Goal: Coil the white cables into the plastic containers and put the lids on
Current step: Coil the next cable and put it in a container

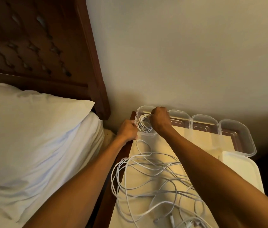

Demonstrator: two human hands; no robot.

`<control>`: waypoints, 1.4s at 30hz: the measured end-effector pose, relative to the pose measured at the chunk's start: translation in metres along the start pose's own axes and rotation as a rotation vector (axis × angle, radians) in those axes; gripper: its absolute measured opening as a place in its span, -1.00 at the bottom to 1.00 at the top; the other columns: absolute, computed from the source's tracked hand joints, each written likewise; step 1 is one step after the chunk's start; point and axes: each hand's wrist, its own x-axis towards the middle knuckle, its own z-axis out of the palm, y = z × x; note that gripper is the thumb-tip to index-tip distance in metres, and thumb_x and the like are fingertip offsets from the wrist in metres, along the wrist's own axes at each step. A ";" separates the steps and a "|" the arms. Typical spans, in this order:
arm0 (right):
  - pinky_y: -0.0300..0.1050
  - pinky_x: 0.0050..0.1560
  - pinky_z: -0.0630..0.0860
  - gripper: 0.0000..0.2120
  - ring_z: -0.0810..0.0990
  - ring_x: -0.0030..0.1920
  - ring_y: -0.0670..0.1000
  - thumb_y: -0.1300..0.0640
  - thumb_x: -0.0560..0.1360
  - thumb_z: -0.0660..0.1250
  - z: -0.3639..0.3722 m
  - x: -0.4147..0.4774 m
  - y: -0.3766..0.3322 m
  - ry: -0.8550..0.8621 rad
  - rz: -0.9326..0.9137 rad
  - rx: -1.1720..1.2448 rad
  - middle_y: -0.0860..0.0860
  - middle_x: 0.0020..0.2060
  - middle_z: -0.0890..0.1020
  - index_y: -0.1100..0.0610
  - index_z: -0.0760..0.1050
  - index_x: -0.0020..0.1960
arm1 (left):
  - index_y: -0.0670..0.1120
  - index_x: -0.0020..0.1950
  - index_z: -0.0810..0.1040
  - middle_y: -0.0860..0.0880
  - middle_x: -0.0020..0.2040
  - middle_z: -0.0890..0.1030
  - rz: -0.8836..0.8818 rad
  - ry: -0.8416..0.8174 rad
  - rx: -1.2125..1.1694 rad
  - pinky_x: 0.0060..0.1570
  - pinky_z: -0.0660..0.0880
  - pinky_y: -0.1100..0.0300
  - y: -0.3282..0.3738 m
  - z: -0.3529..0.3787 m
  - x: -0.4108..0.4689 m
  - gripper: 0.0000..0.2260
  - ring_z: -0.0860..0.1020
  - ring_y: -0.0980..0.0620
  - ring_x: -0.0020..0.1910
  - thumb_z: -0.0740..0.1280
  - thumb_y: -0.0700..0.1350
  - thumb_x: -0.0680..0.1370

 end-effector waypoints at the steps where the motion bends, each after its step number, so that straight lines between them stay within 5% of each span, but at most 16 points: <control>1: -0.06 -0.10 0.53 -0.83 0.62 -0.11 0.21 0.26 0.50 0.37 0.001 0.003 0.000 0.003 -0.004 0.006 0.21 -0.05 0.65 0.26 0.64 0.07 | -0.12 0.07 0.65 -0.04 -0.35 0.56 0.007 -0.001 0.011 -0.05 0.64 -0.15 0.000 -0.001 -0.001 -0.82 0.57 -0.06 -0.39 0.25 -0.23 0.61; 12: 0.00 0.02 0.57 -0.80 0.63 -0.02 0.21 0.28 0.49 0.34 0.001 0.022 0.007 -0.092 -0.161 -0.144 0.19 0.01 0.67 0.18 0.67 0.08 | -0.22 0.05 0.65 -0.04 -0.33 0.54 0.035 -0.077 0.124 -0.20 0.48 0.10 0.004 -0.005 0.000 -0.80 0.52 -0.04 -0.30 0.24 -0.20 0.63; 20: 0.01 0.17 0.50 -0.69 0.42 0.21 0.16 0.17 0.56 0.34 0.015 0.011 0.017 0.007 -0.317 -0.312 0.16 0.19 0.48 0.22 0.54 0.27 | -0.18 0.02 0.67 -0.01 -0.35 0.54 0.057 -0.026 0.136 -0.05 0.59 -0.04 0.004 -0.001 -0.002 -0.80 0.55 -0.06 -0.24 0.26 -0.15 0.63; 27: 0.04 0.18 0.51 -0.46 0.43 0.28 0.18 0.11 0.49 0.45 -0.004 0.001 0.017 0.068 -0.302 -0.116 0.15 0.37 0.35 0.13 0.36 0.41 | -0.12 0.12 0.66 0.01 -0.34 0.54 0.077 -0.036 0.114 -0.03 0.58 -0.01 0.008 -0.003 -0.008 -0.80 0.54 -0.03 -0.23 0.26 -0.11 0.64; 34: 0.00 0.23 0.47 -0.50 0.43 0.29 0.18 0.05 0.50 0.42 -0.009 -0.020 0.030 0.039 -0.310 0.001 0.16 0.36 0.39 0.16 0.42 0.39 | -0.12 0.19 0.62 -0.12 -0.09 0.66 0.099 0.022 0.104 -0.10 0.55 0.08 0.004 -0.008 -0.008 -0.78 0.57 -0.02 -0.20 0.22 -0.17 0.65; 42: 0.01 0.20 0.54 -0.65 0.56 0.20 0.16 0.17 0.49 0.44 0.005 -0.022 0.033 -0.111 -0.417 -0.042 0.12 0.28 0.53 0.10 0.58 0.27 | -0.12 0.19 0.63 0.01 -0.29 0.57 0.109 0.029 0.039 -0.21 0.57 0.12 0.000 -0.006 -0.007 -0.79 0.55 0.05 -0.37 0.24 -0.23 0.64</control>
